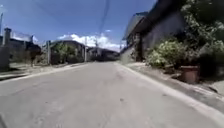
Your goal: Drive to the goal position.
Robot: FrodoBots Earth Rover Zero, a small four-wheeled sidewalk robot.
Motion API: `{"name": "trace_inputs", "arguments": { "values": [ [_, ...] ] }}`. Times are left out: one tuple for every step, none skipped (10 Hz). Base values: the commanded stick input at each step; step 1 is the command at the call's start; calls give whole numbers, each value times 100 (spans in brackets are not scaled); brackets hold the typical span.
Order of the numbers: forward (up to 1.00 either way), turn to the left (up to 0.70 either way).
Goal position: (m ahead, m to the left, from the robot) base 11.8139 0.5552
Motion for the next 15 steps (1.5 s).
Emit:
{"name": "trace_inputs", "arguments": {
  "values": [
    [100, 0],
    [100, 0],
    [100, 0],
    [100, 0],
    [100, 0],
    [100, 0],
    [100, 0],
    [100, 0],
    [100, 0],
    [100, 0],
    [100, 0],
    [100, 0],
    [100, 0],
    [100, 0],
    [100, 0]
  ]
}}
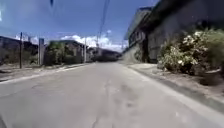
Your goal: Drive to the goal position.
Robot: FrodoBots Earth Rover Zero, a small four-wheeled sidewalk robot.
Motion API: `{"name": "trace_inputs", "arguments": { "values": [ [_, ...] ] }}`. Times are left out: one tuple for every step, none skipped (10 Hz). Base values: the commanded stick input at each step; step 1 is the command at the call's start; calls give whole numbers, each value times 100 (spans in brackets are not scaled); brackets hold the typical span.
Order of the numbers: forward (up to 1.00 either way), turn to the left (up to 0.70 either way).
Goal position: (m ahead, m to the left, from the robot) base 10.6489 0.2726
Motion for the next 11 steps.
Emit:
{"name": "trace_inputs", "arguments": {
  "values": [
    [100, 0],
    [100, 0],
    [100, 0],
    [100, 0],
    [100, 0],
    [100, 0],
    [100, 0],
    [100, 0],
    [100, 0],
    [100, 0],
    [100, 0]
  ]
}}
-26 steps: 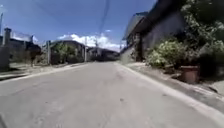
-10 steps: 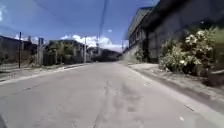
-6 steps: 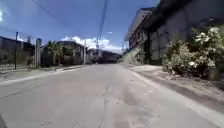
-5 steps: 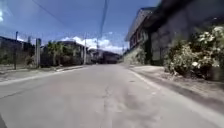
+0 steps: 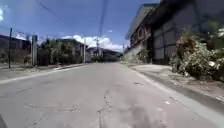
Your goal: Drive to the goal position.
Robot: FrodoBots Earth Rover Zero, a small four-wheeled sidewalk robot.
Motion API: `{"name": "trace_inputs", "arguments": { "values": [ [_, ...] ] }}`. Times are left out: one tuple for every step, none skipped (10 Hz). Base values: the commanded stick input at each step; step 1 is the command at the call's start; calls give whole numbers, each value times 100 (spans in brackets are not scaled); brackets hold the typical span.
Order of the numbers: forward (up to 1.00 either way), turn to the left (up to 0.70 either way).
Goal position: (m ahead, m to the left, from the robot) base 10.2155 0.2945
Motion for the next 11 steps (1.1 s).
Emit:
{"name": "trace_inputs", "arguments": {
  "values": [
    [100, 0],
    [100, 0],
    [100, 0],
    [100, 0],
    [100, 0],
    [100, 0],
    [100, 0],
    [100, 0],
    [100, 0],
    [100, 0],
    [100, 0]
  ]
}}
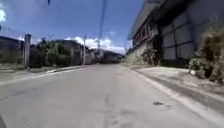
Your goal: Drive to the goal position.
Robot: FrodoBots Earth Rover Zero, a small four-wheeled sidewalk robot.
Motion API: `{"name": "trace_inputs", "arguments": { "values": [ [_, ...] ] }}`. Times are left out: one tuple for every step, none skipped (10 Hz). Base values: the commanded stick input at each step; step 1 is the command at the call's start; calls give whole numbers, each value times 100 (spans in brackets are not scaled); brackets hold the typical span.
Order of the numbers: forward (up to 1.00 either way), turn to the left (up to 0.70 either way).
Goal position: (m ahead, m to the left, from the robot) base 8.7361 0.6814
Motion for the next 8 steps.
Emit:
{"name": "trace_inputs", "arguments": {
  "values": [
    [100, 0],
    [100, 0],
    [100, 0],
    [100, 0],
    [100, 0],
    [100, 0],
    [100, 0],
    [100, 0]
  ]
}}
